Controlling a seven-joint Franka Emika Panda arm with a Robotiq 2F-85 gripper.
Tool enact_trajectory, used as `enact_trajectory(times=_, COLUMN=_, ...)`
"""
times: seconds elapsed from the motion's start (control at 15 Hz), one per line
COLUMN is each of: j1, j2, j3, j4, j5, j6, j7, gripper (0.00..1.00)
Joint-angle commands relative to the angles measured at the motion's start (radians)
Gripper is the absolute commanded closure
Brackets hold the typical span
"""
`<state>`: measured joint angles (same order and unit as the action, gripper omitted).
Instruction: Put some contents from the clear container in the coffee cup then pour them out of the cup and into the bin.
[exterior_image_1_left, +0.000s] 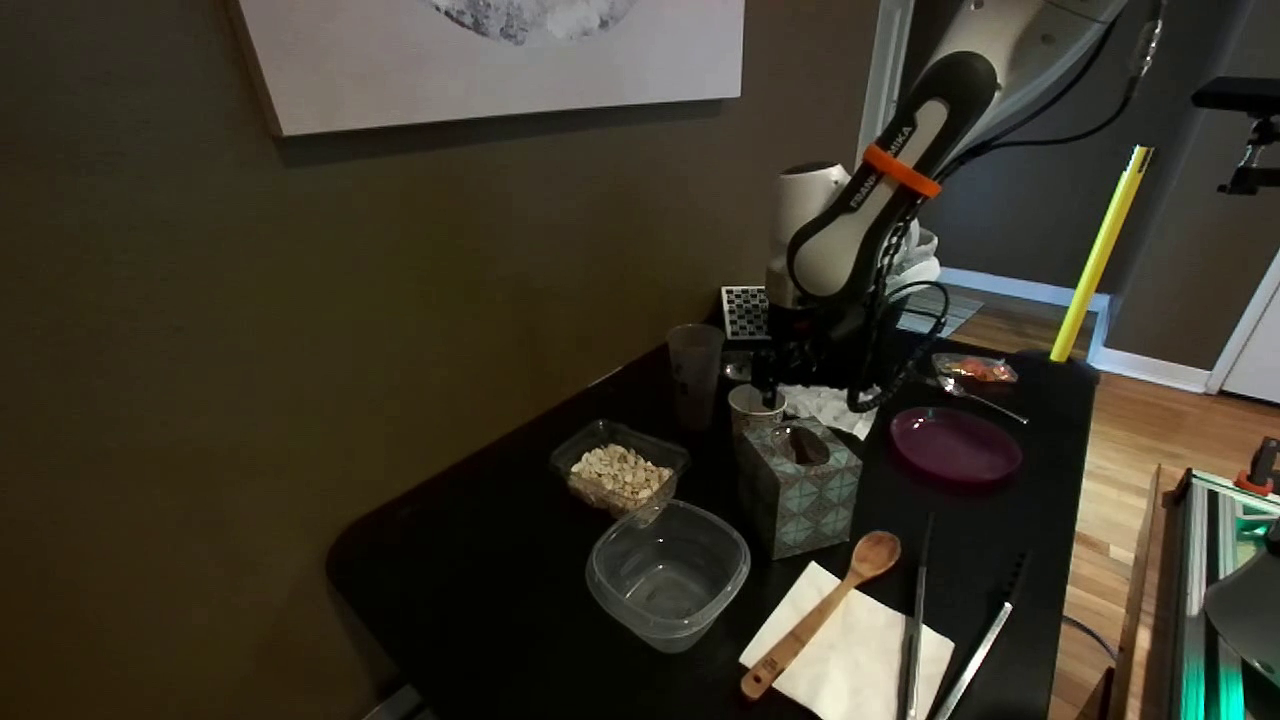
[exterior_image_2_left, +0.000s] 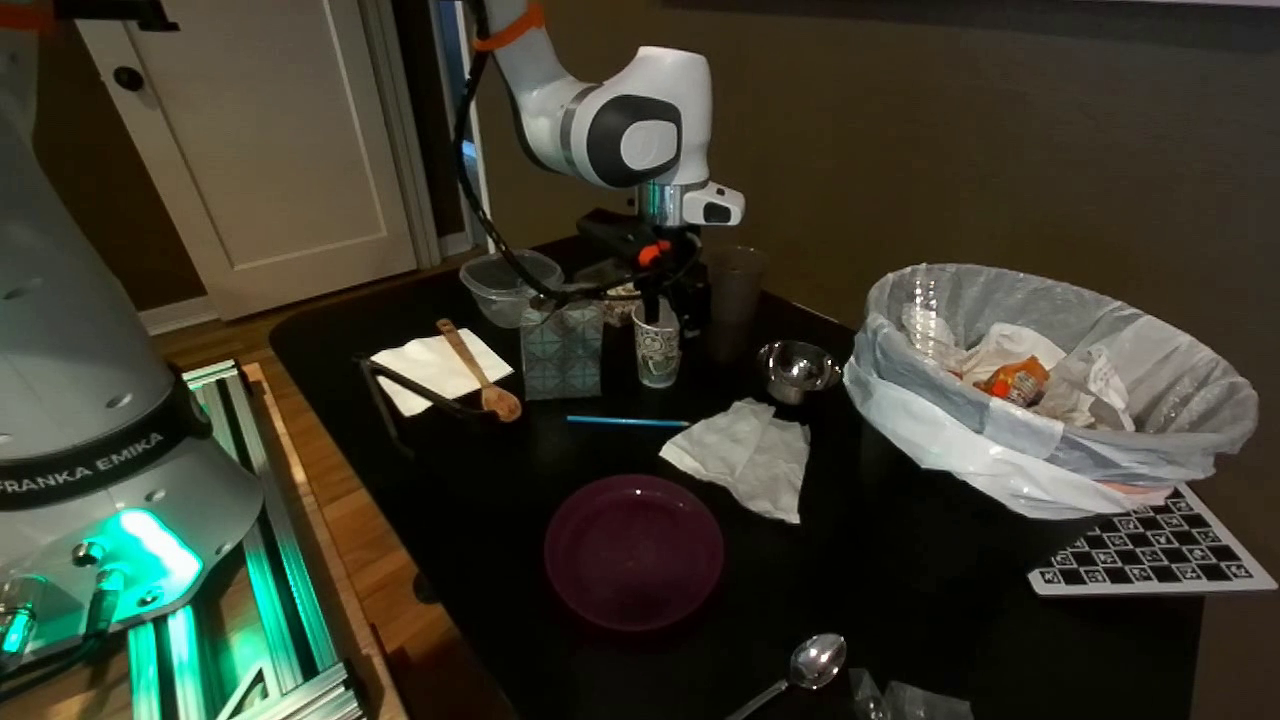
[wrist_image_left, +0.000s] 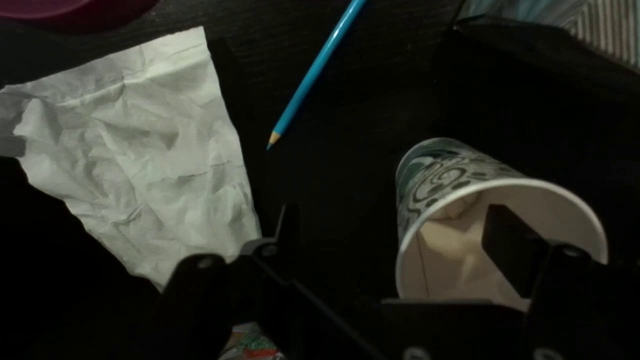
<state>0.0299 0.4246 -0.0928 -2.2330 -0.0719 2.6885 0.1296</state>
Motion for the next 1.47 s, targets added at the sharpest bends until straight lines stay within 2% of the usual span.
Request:
enact_trajectory(times=0.0, j1=0.014, j2=0.023, j3=-0.023, j4=-0.009, j5=-0.017, j6=0.046, j7=0.042, gripper=0.38)
enact_trajectory(times=0.47, j1=0.04, j2=0.048, j3=-0.052, j4=0.001, j5=-0.028, j6=0.065, j7=0.091, gripper=0.94)
enact_trajectory(times=0.53, j1=0.038, j2=0.05, j3=-0.045, j4=0.002, j5=-0.024, j6=0.062, j7=0.09, gripper=0.99)
enact_trajectory(times=0.73, j1=0.046, j2=0.04, j3=-0.033, j4=0.005, j5=-0.021, j6=0.05, j7=0.088, gripper=0.97)
enact_trajectory(times=0.93, j1=0.075, j2=0.004, j3=-0.042, j4=-0.003, j5=-0.042, j6=0.028, j7=0.1, gripper=1.0)
enact_trajectory(times=1.13, j1=0.098, j2=-0.063, j3=-0.045, j4=-0.021, j5=-0.066, j6=-0.043, j7=0.106, gripper=0.99)
enact_trajectory(times=1.2, j1=0.11, j2=-0.09, j3=-0.057, j4=-0.025, j5=-0.082, j6=-0.093, j7=0.134, gripper=0.99)
enact_trajectory(times=1.4, j1=0.15, j2=-0.169, j3=-0.121, j4=-0.025, j5=-0.222, j6=-0.219, j7=0.288, gripper=0.99)
